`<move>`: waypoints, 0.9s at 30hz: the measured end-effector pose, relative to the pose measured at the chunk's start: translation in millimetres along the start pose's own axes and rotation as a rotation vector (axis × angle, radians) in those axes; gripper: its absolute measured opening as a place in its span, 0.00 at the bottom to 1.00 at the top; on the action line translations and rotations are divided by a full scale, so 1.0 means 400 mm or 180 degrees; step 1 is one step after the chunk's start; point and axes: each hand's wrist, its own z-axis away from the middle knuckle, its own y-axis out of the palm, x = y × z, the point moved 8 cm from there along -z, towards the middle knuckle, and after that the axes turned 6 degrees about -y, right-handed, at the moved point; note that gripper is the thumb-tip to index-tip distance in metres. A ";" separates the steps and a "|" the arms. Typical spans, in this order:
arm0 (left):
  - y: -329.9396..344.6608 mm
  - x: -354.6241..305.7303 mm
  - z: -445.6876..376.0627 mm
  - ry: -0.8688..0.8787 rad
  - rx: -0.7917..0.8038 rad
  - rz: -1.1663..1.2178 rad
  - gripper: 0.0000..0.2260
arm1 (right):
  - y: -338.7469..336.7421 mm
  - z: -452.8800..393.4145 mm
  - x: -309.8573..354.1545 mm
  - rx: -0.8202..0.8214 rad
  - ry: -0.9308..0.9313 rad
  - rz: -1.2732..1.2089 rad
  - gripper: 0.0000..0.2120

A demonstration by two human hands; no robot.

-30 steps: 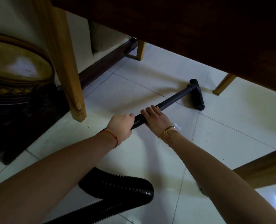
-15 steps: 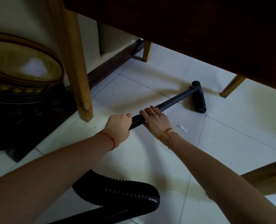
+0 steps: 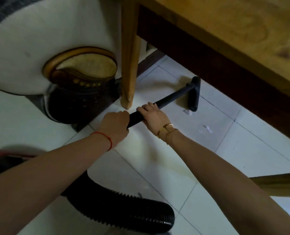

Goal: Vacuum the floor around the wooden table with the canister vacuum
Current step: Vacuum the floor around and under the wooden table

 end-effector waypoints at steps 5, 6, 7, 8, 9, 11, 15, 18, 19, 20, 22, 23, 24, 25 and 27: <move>-0.063 0.052 0.134 -0.0105 0.0337 0.0083 0.13 | -0.065 0.015 0.133 0.0524 -0.0466 -0.0274 0.20; -0.078 0.060 0.161 -0.0099 0.0370 0.0113 0.13 | -0.074 0.022 0.156 0.0590 -0.0506 -0.0347 0.19; -0.094 0.069 0.188 -0.0112 0.0406 0.0157 0.13 | -0.087 0.028 0.180 0.0613 -0.0535 -0.0428 0.19; -0.107 0.079 0.215 -0.0143 0.0465 0.0194 0.13 | -0.102 0.035 0.204 0.0640 -0.0548 -0.0510 0.19; -0.120 0.091 0.241 -0.0181 0.0535 0.0211 0.13 | -0.116 0.041 0.226 0.0671 -0.0551 -0.0596 0.19; -0.146 0.112 0.288 -0.0281 0.0637 0.0168 0.13 | -0.137 0.055 0.272 0.0766 -0.0524 -0.0775 0.18; -0.212 0.154 0.367 -0.0610 0.0763 -0.0127 0.12 | -0.173 0.088 0.343 0.0930 -0.0167 -0.1356 0.21; -0.273 0.170 0.425 -0.0903 0.0809 -0.0332 0.12 | -0.221 0.122 0.388 0.1067 0.0191 -0.1708 0.28; -0.292 0.169 0.444 -0.0973 0.0848 -0.0372 0.13 | -0.236 0.134 0.404 0.1140 0.0203 -0.1723 0.31; -0.308 0.167 0.462 -0.1026 0.0887 -0.0383 0.14 | -0.252 0.145 0.421 0.1187 0.0177 -0.1721 0.32; -0.340 0.158 0.494 -0.1085 0.0965 -0.0356 0.16 | -0.280 0.159 0.446 0.1220 0.0155 -0.1751 0.32; -0.353 0.154 0.509 -0.1098 0.1021 -0.0346 0.17 | -0.291 0.164 0.453 0.1234 0.0183 -0.1785 0.32; -0.360 0.152 0.524 -0.1105 0.1090 -0.0338 0.18 | -0.301 0.168 0.458 0.1261 0.0213 -0.1817 0.31; -0.367 0.151 0.537 -0.1108 0.1158 -0.0326 0.18 | -0.309 0.172 0.465 0.1298 0.0216 -0.1843 0.30; -0.372 0.161 0.545 -0.1102 0.1250 -0.0266 0.15 | -0.326 0.171 0.481 0.1353 0.0126 -0.1842 0.26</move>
